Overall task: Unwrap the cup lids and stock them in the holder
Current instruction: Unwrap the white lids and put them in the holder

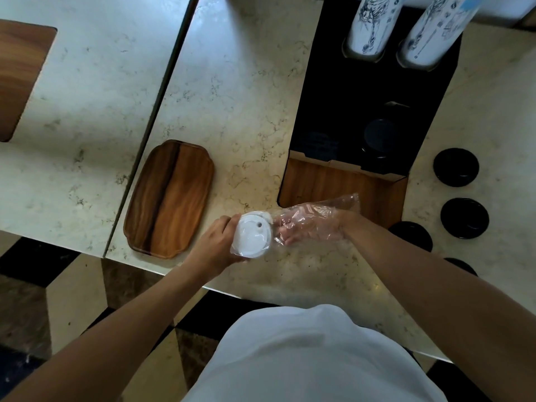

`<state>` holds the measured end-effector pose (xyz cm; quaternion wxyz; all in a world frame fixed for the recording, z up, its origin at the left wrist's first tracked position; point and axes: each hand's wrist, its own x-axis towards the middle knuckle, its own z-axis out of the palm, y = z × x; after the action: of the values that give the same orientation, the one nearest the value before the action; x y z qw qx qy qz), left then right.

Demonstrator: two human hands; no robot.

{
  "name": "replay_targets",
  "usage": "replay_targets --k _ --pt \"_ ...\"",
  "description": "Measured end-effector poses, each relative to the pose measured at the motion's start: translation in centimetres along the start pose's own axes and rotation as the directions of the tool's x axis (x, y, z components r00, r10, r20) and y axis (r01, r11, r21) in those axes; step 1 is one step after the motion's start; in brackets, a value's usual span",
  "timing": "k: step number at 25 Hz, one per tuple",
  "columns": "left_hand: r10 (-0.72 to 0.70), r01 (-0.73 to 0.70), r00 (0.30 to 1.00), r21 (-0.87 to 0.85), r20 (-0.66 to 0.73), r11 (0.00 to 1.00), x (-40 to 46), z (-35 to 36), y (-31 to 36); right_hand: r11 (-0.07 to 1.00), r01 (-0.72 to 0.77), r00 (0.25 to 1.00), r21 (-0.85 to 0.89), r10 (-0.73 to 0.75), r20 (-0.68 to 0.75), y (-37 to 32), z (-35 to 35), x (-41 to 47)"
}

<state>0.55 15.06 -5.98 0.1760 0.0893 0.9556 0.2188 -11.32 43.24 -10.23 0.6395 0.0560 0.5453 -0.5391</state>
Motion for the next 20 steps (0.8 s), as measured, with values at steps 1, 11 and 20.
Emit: replay_targets --k 1,11,20 --pt "-0.009 0.010 1.000 -0.024 0.019 1.000 -0.2 -0.1 0.0 1.000 -0.003 0.999 -0.013 0.002 -0.036 -0.3 0.6 -0.3" --pt "0.049 -0.049 0.998 0.000 -0.046 0.999 -0.2 0.4 0.0 0.983 0.138 0.990 -0.123 -0.137 0.012 -1.9 3.7 -2.2" --pt "0.096 -0.095 0.995 0.046 -0.037 0.994 -0.2 0.5 0.4 0.981 0.141 0.990 -0.130 -0.140 0.014 -1.9 4.6 -1.2"
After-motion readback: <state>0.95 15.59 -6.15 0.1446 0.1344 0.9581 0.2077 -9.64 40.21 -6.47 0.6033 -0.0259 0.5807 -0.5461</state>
